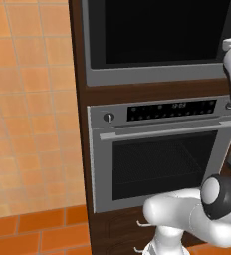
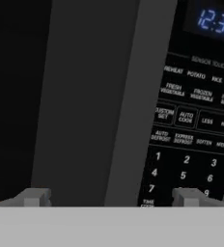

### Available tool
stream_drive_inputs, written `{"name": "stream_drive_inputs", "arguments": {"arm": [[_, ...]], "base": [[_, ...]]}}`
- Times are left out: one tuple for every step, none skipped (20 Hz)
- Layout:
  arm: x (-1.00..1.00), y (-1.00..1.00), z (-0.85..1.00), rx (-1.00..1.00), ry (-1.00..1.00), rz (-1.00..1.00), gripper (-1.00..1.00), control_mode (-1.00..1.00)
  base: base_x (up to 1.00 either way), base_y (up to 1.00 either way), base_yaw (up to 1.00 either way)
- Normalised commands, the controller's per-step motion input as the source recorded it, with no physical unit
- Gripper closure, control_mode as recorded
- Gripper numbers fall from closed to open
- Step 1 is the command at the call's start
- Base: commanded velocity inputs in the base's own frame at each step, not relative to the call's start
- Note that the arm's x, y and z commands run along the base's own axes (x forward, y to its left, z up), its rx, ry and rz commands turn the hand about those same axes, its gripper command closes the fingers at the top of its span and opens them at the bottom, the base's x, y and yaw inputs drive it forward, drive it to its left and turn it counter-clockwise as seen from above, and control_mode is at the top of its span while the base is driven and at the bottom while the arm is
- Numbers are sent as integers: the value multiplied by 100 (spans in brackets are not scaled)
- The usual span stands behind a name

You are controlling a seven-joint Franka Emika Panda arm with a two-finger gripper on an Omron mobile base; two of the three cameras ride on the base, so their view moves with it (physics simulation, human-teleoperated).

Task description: Open the microwave, place the bowl with waffle inside the microwave, then close the microwave door and turn it on.

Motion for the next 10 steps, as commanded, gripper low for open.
{"name": "stream_drive_inputs", "arguments": {"arm": [[23,-40,0,0,-4,5,-100,-100],[49,-28,0,0,-2,4,-100,-100],[52,-24,0,0,-3,5,-100,-100],[55,-15,-3,0,-3,5,-100,-100],[57,-11,-5,0,-3,4,-100,-100],[54,-15,-6,0,-3,5,-100,-100],[51,-11,-2,0,-2,5,-100,-100],[52,-9,0,0,0,5,-100,-100],[56,-8,-1,0,0,6,-100,-100],[59,-4,-5,0,0,2,-100,-100]], "base": [[0,0,0],[0,0,0],[0,0,0],[0,0,0],[0,0,0],[0,0,0],[0,0,0],[0,0,0],[0,0,0],[0,0,0]]}}
